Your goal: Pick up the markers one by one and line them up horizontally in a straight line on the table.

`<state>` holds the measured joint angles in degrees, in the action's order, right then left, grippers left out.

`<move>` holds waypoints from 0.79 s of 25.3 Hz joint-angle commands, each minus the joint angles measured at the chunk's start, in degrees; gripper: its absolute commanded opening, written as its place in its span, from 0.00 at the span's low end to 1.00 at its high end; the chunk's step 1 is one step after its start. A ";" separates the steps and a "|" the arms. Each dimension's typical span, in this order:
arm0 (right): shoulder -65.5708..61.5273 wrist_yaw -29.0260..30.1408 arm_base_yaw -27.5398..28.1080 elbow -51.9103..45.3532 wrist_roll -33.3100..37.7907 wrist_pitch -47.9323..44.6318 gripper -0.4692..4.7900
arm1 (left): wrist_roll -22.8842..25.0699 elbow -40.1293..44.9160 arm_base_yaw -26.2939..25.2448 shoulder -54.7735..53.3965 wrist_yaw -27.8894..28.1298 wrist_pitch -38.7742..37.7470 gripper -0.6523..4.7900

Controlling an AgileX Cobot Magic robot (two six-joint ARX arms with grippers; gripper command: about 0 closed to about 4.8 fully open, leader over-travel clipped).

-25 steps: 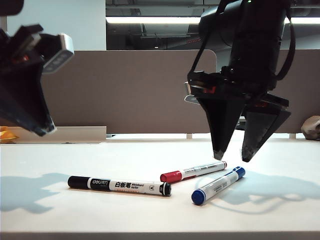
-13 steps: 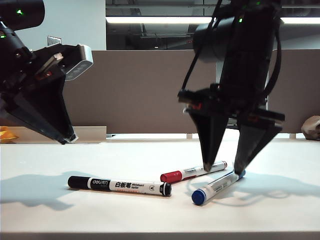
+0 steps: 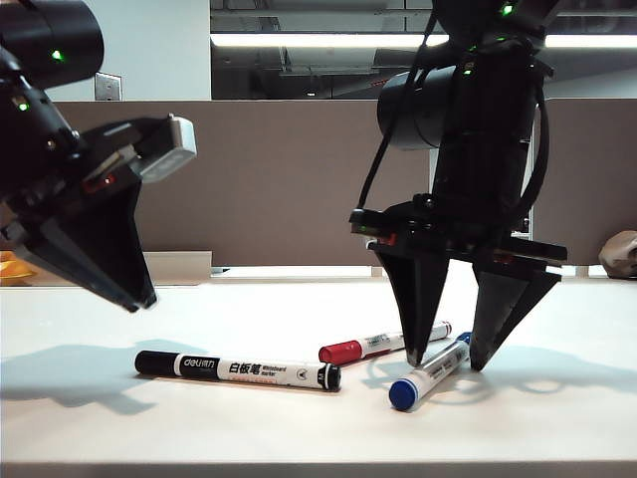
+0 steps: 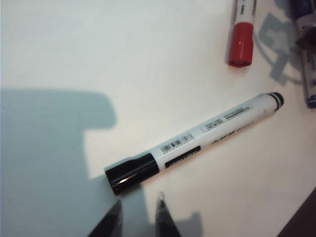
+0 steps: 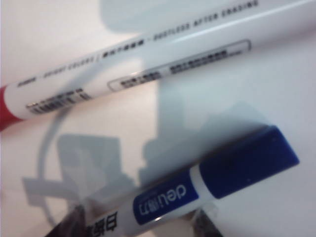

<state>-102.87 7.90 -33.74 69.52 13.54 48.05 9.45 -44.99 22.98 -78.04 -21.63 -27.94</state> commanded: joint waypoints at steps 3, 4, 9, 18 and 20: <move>-0.66 -0.31 -0.02 -0.33 0.09 -0.22 0.37 | 0.39 -0.31 -0.02 -1.84 -0.24 1.05 0.29; -0.66 -0.28 -0.02 -0.33 -0.04 -0.15 0.36 | 0.42 -0.31 -0.02 -1.84 -0.24 1.11 0.29; -0.66 -0.33 -0.02 -0.28 -2.19 2.38 0.30 | 0.42 -0.31 -0.02 -1.81 -0.22 1.05 0.29; -0.66 -5.42 -0.02 -0.15 -9.62 14.08 0.25 | 0.39 -0.31 -0.02 -1.84 -0.22 1.03 0.29; -0.63 -5.38 -0.04 0.02 -12.24 15.80 0.25 | 0.39 -0.31 -0.02 -1.84 -0.24 1.05 0.29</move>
<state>-103.37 2.98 -33.67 69.52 3.49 62.43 9.45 -44.99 23.00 -80.12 -21.65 -27.20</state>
